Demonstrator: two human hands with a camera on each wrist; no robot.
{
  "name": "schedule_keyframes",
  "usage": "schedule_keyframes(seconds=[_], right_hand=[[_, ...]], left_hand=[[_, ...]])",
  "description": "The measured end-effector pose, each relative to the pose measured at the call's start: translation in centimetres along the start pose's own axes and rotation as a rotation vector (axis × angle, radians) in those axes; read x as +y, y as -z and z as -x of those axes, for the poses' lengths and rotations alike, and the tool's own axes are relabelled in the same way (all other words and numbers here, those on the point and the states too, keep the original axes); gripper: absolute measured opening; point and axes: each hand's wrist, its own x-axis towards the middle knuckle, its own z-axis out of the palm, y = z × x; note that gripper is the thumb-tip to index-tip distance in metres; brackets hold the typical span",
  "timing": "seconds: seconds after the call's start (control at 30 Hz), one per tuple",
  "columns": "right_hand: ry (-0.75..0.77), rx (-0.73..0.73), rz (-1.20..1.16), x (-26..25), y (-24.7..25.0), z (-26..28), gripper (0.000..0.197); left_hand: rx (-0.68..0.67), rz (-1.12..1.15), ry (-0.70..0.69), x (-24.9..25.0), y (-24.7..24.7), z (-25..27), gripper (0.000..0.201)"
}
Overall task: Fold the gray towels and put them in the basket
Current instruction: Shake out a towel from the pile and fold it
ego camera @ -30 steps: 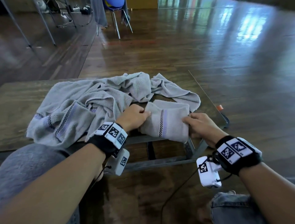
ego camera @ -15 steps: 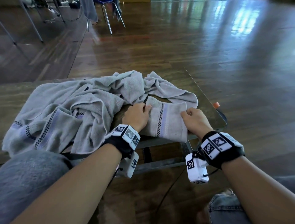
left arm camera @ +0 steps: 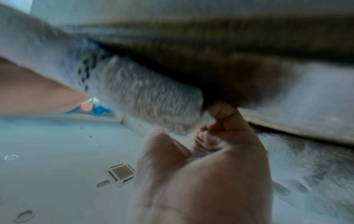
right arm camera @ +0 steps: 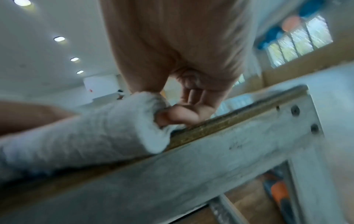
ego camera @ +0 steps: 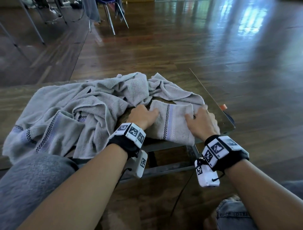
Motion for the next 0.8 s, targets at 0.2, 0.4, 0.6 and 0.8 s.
schedule_keyframes(seconds=[0.2,0.4,0.6,0.8], right_hand=[[0.454,-0.036,0.248,0.4,0.6,0.2,0.030],[0.379,-0.035,0.425,0.0,0.9,1.1,0.038],[0.451,0.183,0.238,-0.5,0.5,2.1,0.040],[0.702,-0.096,0.133,-1.6,-1.7,2.4,0.040]], left_hand=[[0.012,0.161,-0.076,0.2,1.5,0.0,0.012],[0.446,-0.059,-0.402,-0.2,1.5,1.8,0.009],[0.154,-0.219,-0.353,-0.7,-0.6,3.6,0.019],[0.049,-0.336,-0.407,-1.7,-2.9,3.6,0.051]])
